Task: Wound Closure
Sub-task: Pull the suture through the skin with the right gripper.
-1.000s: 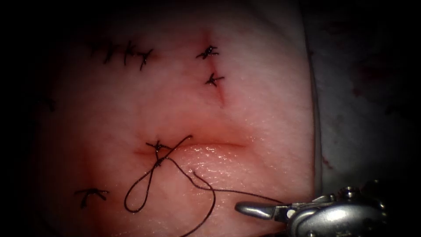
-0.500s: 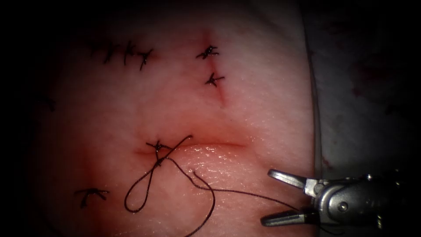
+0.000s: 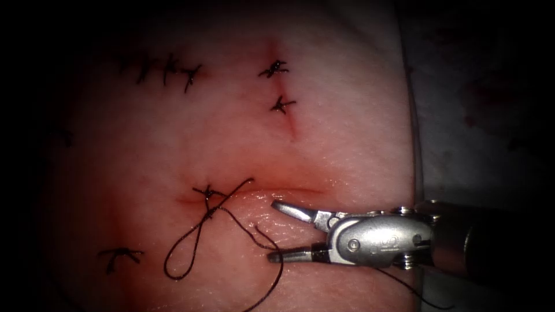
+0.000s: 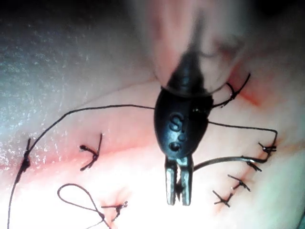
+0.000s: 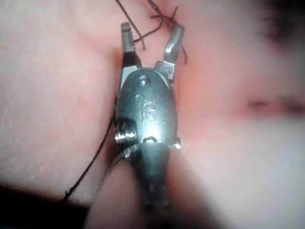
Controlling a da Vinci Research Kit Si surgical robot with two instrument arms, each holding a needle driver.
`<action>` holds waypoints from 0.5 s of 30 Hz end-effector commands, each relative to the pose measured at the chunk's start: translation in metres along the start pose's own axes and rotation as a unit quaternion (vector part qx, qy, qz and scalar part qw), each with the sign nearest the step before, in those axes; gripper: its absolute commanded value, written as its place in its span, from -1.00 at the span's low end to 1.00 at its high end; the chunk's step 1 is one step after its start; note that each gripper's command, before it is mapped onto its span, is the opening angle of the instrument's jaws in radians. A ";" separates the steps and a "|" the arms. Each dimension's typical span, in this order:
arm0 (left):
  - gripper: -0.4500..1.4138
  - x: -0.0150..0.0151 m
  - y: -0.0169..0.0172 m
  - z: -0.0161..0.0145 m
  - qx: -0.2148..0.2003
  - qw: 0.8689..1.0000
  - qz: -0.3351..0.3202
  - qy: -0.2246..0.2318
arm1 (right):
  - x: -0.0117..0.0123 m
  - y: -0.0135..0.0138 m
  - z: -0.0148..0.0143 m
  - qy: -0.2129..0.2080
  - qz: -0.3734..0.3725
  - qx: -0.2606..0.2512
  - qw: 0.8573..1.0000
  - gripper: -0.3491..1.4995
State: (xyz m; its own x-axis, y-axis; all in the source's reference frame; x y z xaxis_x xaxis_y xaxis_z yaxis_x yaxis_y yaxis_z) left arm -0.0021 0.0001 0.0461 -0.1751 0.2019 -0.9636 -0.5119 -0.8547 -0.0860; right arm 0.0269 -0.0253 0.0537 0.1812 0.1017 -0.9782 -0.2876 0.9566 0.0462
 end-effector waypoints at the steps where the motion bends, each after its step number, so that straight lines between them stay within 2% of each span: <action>1: -1.00 -0.0006 0.0002 0.0008 -0.002 1.000 0.000 0.001 | -0.0004 -0.0002 0.0015 0.008 -0.001 0.005 1.000 0.82; 6: -1.00 -0.0005 0.0010 0.0016 -0.010 1.000 -0.002 -0.001 | -0.0005 -0.0005 0.0018 0.008 -0.003 0.013 1.000 0.76; 8: -1.00 -0.0005 0.0013 0.0019 -0.014 1.000 -0.002 -0.002 | -0.0006 -0.0005 0.0018 0.005 -0.003 0.016 1.000 0.62; 9: -1.00 -0.0005 0.0015 0.0020 -0.016 1.000 -0.002 -0.001 | -0.0006 -0.0005 0.0017 0.006 -0.003 0.018 1.000 0.38; 11: -1.00 -0.0004 0.0017 0.0022 -0.020 1.000 -0.002 -0.002 | -0.0006 -0.0006 0.0014 -0.016 -0.004 0.021 1.000 -0.78; 12: -1.00 -0.0005 0.0017 0.0022 -0.020 1.000 -0.002 -0.001 | -0.0006 -0.0006 0.0013 -0.026 -0.004 0.030 0.999 -1.00; 14: -1.00 -0.0005 0.0019 0.0023 -0.022 1.000 -0.002 -0.003 | -0.0005 -0.0007 0.0011 -0.066 0.000 0.031 0.997 -1.00; 15: -1.00 -0.0005 0.0019 0.0024 -0.023 1.000 -0.002 -0.004 | -0.0005 -0.0008 0.0010 -0.071 -0.001 0.030 0.997 -1.00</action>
State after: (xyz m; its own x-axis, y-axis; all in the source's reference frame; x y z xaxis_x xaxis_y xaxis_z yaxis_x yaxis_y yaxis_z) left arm -0.0047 -0.0007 0.0464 -0.1806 0.2121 -0.9604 -0.4719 -0.8754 -0.1046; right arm 0.0270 -0.0260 0.0539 0.3204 0.1340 -0.9377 -0.2290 0.9715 0.0606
